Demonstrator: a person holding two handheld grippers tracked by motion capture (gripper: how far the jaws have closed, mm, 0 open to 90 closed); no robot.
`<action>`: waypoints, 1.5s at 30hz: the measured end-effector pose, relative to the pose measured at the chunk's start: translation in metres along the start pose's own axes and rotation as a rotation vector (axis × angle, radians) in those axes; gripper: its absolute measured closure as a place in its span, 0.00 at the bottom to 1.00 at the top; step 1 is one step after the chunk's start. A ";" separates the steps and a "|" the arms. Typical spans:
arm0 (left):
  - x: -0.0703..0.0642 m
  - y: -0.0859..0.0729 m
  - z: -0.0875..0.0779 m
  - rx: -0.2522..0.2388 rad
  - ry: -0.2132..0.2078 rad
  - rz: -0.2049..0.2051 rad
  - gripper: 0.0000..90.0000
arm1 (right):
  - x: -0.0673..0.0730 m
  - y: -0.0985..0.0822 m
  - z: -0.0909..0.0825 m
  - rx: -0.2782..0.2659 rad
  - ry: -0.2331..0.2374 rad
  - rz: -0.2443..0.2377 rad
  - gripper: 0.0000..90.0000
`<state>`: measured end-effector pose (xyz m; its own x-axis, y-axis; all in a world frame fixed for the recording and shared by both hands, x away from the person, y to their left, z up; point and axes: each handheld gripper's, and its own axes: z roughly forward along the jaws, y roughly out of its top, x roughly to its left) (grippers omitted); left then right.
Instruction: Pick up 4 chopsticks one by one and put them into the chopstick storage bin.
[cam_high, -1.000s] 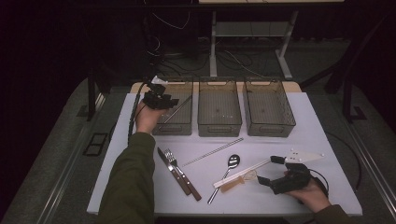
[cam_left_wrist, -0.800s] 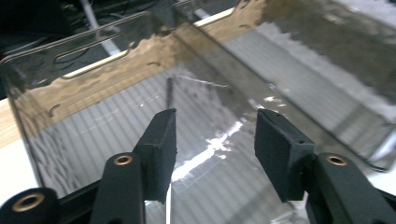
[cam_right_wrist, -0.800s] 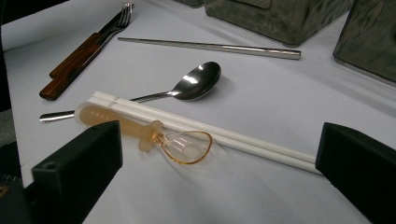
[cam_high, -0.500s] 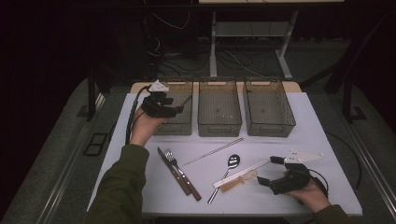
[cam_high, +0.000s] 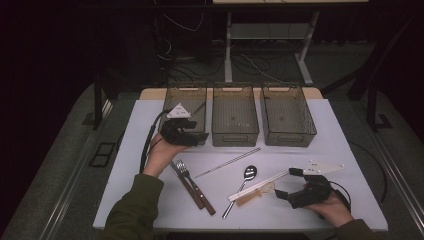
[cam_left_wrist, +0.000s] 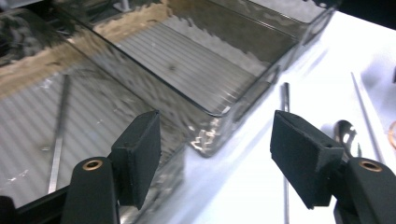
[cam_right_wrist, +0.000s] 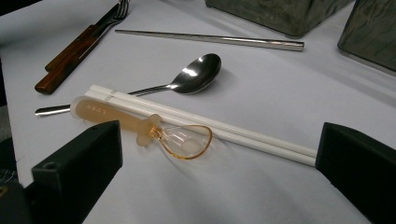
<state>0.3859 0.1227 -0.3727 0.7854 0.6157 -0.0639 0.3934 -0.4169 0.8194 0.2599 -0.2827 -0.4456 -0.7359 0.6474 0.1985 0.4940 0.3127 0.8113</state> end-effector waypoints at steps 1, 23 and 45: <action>-0.002 -0.002 0.001 -0.002 -0.004 -0.001 0.36 | 0.000 0.000 0.000 0.000 -0.001 0.000 0.01; -0.043 -0.026 0.027 0.054 -0.113 0.045 0.78 | 0.001 -0.001 -0.001 -0.002 -0.003 -0.004 0.01; -0.055 -0.023 0.078 0.137 -0.171 0.056 0.92 | 0.001 0.000 -0.001 -0.004 -0.001 -0.002 0.01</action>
<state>0.3711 0.0461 -0.4323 0.8727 0.4719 -0.1253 0.3989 -0.5413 0.7402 0.2583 -0.2828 -0.4451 -0.7366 0.6473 0.1961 0.4903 0.3114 0.8140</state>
